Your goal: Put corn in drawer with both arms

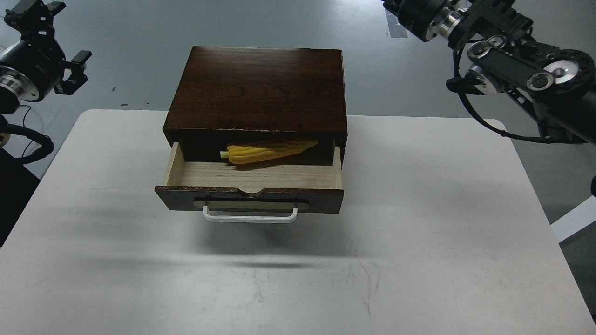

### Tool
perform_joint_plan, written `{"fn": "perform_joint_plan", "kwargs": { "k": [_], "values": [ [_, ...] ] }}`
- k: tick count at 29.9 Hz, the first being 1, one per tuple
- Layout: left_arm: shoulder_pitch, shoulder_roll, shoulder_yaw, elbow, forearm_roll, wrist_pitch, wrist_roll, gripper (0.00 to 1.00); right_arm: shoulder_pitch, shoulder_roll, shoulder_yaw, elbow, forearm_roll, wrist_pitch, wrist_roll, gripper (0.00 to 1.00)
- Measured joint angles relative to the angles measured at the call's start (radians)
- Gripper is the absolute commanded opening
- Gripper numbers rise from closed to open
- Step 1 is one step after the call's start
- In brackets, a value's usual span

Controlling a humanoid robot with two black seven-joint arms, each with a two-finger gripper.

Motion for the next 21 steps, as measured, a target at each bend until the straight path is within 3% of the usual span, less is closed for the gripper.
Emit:
{"fn": "perform_joint_plan", "kwargs": {
  "k": [5,9,13,21],
  "values": [
    [0.001,-0.012,-0.012,0.0,-0.002,-0.008,-0.001,0.99,-0.062,-0.057,0.049,-0.041,0.178,0.141,-0.02,1.0],
    [0.003,-0.017,-0.036,0.001,-0.002,-0.031,-0.002,0.99,-0.129,-0.088,0.119,-0.063,0.36,0.206,-0.126,1.0],
    [0.003,-0.018,-0.054,0.0,-0.002,-0.039,-0.002,0.99,-0.19,-0.099,0.194,-0.067,0.472,0.219,-0.227,1.0],
    [0.022,-0.017,-0.06,0.0,-0.002,-0.047,-0.005,0.99,-0.28,-0.1,0.305,-0.063,0.495,0.217,-0.293,1.0]
  ]
}}
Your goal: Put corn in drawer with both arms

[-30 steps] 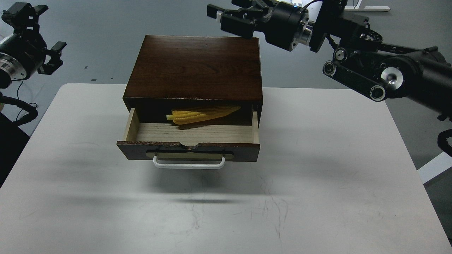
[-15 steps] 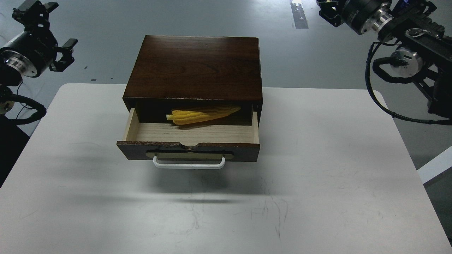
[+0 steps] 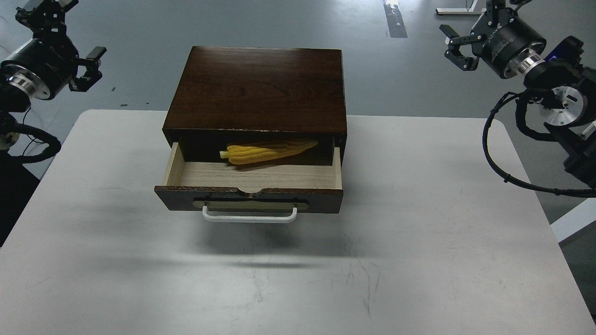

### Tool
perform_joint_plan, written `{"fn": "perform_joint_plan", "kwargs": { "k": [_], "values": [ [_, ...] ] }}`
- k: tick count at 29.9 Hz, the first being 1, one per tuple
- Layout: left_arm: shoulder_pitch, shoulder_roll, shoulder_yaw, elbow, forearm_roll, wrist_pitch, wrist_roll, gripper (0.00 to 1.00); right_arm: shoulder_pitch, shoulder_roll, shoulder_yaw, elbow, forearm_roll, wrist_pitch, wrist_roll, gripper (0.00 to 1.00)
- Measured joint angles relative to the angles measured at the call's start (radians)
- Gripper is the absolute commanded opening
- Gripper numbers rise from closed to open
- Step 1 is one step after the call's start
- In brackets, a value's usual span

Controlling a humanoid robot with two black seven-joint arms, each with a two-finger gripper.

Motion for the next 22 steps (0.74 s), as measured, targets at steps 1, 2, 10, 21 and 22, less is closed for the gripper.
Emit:
{"fn": "perform_joint_plan", "kwargs": {
  "k": [1,2,10,21,22],
  "values": [
    [0.004,0.0,0.0,0.0,0.0,0.0,-0.001,0.99,-0.008,0.0,0.0,0.004,0.0,-0.007,-0.003,1.0],
    [0.008,0.001,0.0,0.0,0.0,0.0,-0.001,0.99,-0.013,0.0,-0.002,0.007,-0.001,-0.012,-0.004,1.0],
    [0.023,0.003,0.0,-0.001,0.0,0.0,-0.001,0.99,-0.051,-0.12,-0.019,0.298,-0.002,-0.19,-0.033,1.0],
    [0.023,0.005,0.0,-0.003,0.001,0.001,-0.001,0.99,-0.113,-0.184,-0.023,0.4,-0.022,-0.301,-0.056,1.0],
    [0.023,0.006,0.0,-0.003,0.002,0.001,-0.001,0.99,-0.116,-0.184,-0.023,0.397,-0.025,-0.292,-0.056,1.0]
  ]
}}
